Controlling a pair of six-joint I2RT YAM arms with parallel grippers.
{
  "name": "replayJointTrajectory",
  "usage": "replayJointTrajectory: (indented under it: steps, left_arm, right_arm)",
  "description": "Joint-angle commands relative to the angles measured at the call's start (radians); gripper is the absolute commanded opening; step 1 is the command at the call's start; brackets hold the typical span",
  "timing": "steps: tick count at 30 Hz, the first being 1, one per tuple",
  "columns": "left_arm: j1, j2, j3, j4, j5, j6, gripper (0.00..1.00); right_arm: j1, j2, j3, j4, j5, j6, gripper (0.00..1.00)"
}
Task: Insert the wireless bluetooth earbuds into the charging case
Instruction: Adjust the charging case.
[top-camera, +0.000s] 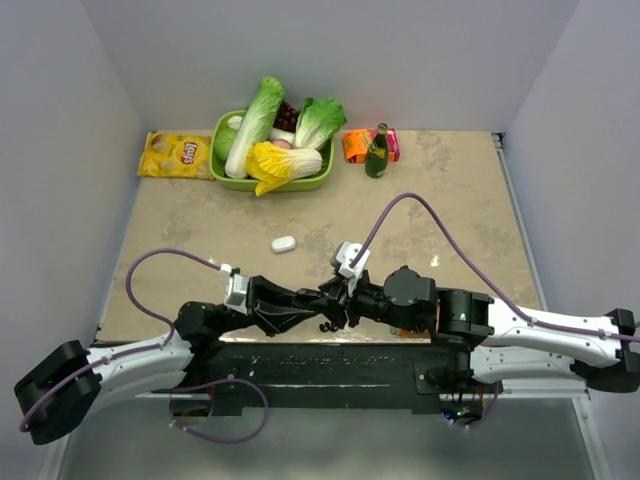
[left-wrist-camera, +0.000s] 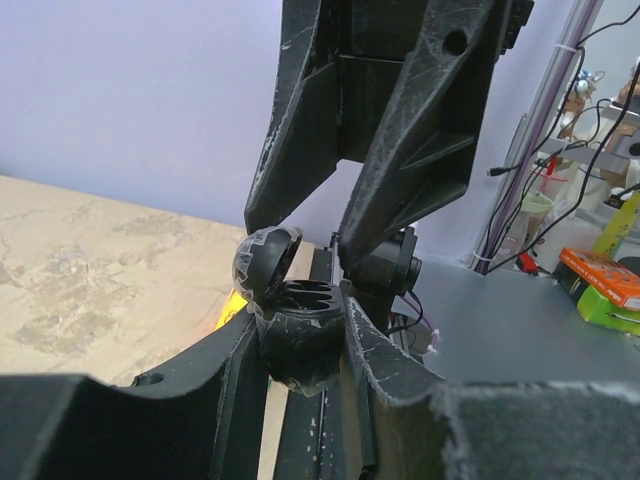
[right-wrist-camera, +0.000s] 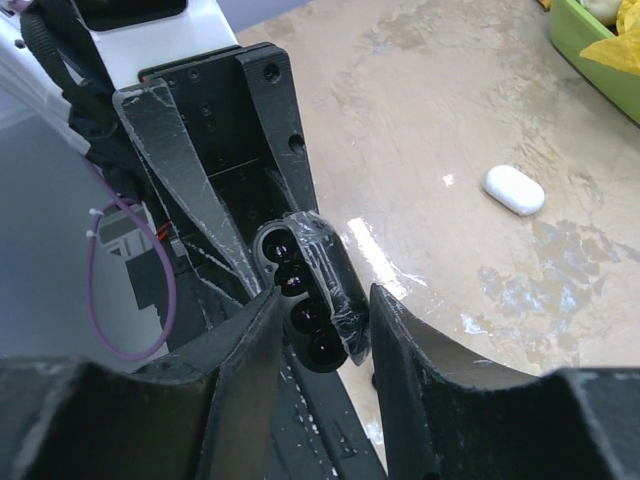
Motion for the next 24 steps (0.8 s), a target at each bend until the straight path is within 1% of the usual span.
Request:
replayJointTrajectory:
  steps: [1, 11, 14, 15, 16, 17, 18, 19, 21, 23, 24]
  left_arm:
    - [0.005, -0.019, -0.028, 0.374, 0.010, -0.008, 0.00]
    - [0.005, -0.013, -0.019, 0.374, 0.022, -0.015, 0.00]
    - [0.005, -0.010, -0.021, 0.369, 0.019, -0.017, 0.00]
    - [0.005, -0.011, -0.019, 0.362, 0.018, -0.020, 0.00]
    - [0.005, -0.014, -0.019, 0.348, 0.004, -0.022, 0.00]
    - [0.005, -0.019, -0.015, 0.305, 0.001, -0.020, 0.09]
    - [0.005, -0.030, -0.010, 0.279, 0.002, -0.020, 0.36]
    - [0.005, -0.034, 0.002, 0.253, -0.004, -0.017, 0.47]
    - [0.004, -0.057, 0.015, 0.152, -0.018, -0.005, 0.66]
    - [0.005, -0.077, 0.030, 0.045, -0.045, 0.017, 0.73]
    - [0.005, -0.097, 0.033, 0.017, -0.056, 0.024, 0.77]
  right_arm:
    - [-0.001, 0.009, 0.041, 0.006, 0.025, -0.015, 0.41]
    - [-0.003, 0.039, 0.045, 0.001, 0.060, -0.029, 0.33]
    - [-0.003, 0.042, 0.049, 0.004, 0.059, -0.040, 0.24]
    - [-0.001, 0.041, 0.051, 0.003, 0.052, -0.044, 0.17]
    - [-0.001, 0.042, 0.057, -0.002, 0.049, -0.048, 0.12]
    - [-0.001, 0.044, 0.060, -0.006, 0.045, -0.060, 0.05]
    - [0.000, 0.047, 0.066, -0.020, 0.042, -0.064, 0.00]
    - [-0.001, 0.047, 0.077, -0.023, 0.043, -0.089, 0.00]
    - [-0.001, 0.044, 0.090, -0.057, 0.016, -0.120, 0.00]
    - [-0.001, 0.042, 0.109, -0.081, -0.004, -0.156, 0.00]
    - [-0.001, 0.042, 0.112, -0.103, -0.006, -0.164, 0.00]
